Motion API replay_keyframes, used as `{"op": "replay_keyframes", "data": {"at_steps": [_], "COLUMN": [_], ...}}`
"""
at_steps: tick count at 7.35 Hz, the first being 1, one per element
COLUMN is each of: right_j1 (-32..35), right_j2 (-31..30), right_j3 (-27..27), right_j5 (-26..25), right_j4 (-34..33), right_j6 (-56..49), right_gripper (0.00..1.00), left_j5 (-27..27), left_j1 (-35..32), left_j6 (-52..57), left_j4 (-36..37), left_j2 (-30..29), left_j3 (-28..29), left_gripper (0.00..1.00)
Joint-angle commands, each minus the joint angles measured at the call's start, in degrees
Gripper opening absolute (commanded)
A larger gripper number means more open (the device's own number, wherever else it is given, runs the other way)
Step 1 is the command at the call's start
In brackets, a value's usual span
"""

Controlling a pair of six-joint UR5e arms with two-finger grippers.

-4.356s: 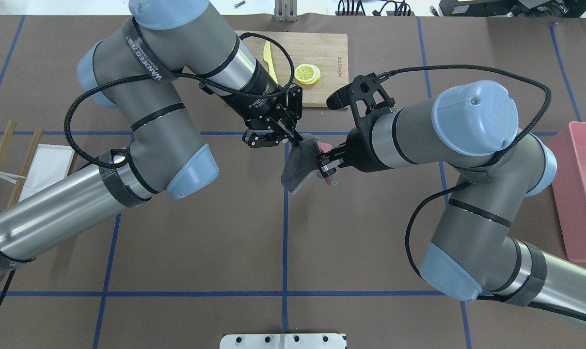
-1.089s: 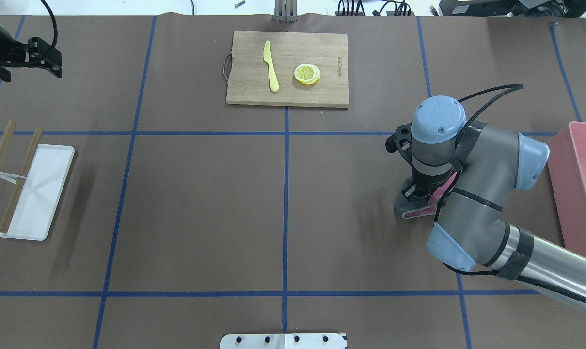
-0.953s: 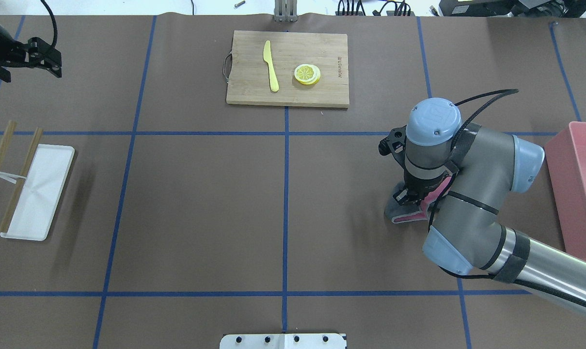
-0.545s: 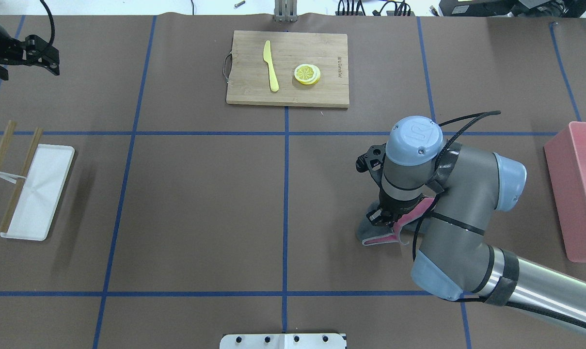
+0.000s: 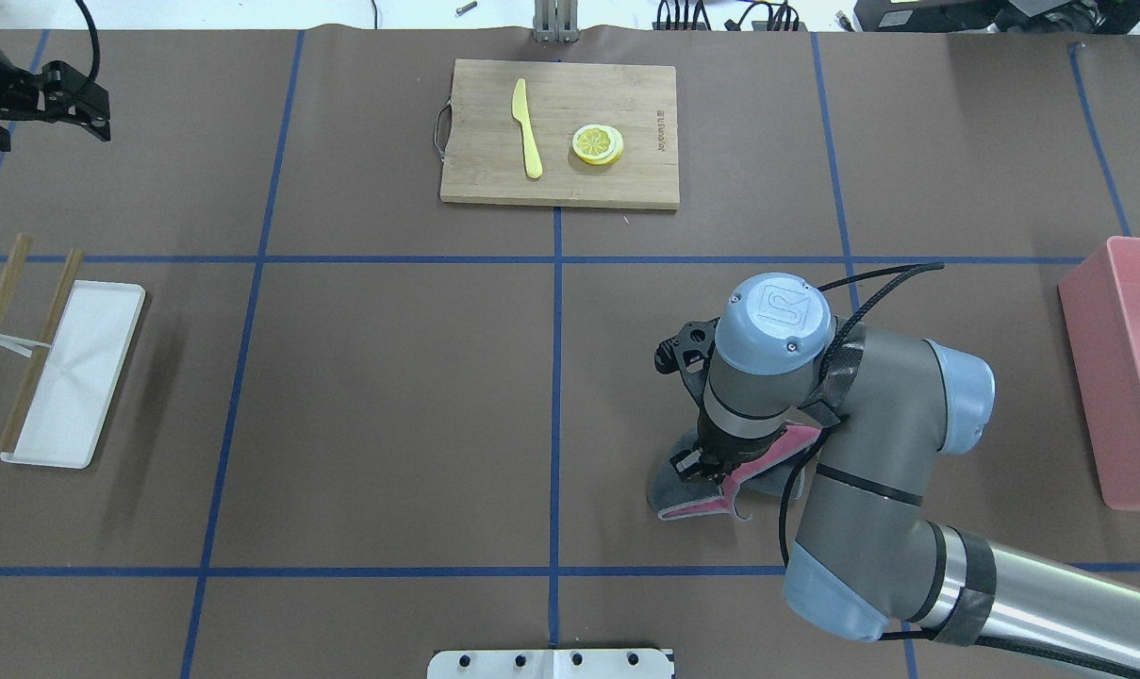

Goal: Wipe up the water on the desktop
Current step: 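Wipe the cloth across the table toward the robot with the right gripper, then wipe the cloth farther from the robot and back with the right gripper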

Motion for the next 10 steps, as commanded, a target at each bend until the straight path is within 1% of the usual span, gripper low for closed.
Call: {"op": "replay_keyframes", "data": {"at_steps": [1, 3, 6, 7, 8, 9, 10], "right_j1": [3.65, 9.18, 21.30, 24.38, 25.37, 25.30, 24.08], "right_j2": [-0.39, -0.05, 0.22, 1.09, 1.18, 1.53, 1.36], "right_j3": [-1.79, -8.53, -16.71, -19.52, -20.68, -20.61, -18.17], "right_j5": [-0.09, -0.09, 0.69, 1.05, 1.14, 1.22, 1.49], "right_j4": [-0.30, 0.58, 1.20, 1.20, 1.28, 1.46, 1.02], "right_j6": [-0.02, -2.56, -16.32, -20.98, -22.68, -22.35, -21.65], "right_gripper": [0.00, 0.00, 0.00, 0.00, 0.00, 0.00, 0.00], "left_j5": [-0.03, -0.21, -0.12, -0.12, -0.12, -0.12, -0.21], "left_j1": [-0.09, -0.53, -0.45, -0.45, -0.45, -0.45, -0.45], "left_j6": [-0.23, -0.15, -0.32, -0.67, -0.76, -0.76, -0.76], "left_j4": [0.07, 0.07, 0.15, 0.15, 0.07, 0.15, 0.15], "left_j2": [-0.16, 0.11, 0.28, 0.37, 0.29, 0.37, 0.46], "left_j3": [-0.21, -0.48, -0.74, -0.74, -0.92, -0.83, -0.92], "left_gripper": [0.98, 0.98, 0.98, 0.98, 0.98, 0.98, 0.98]}}
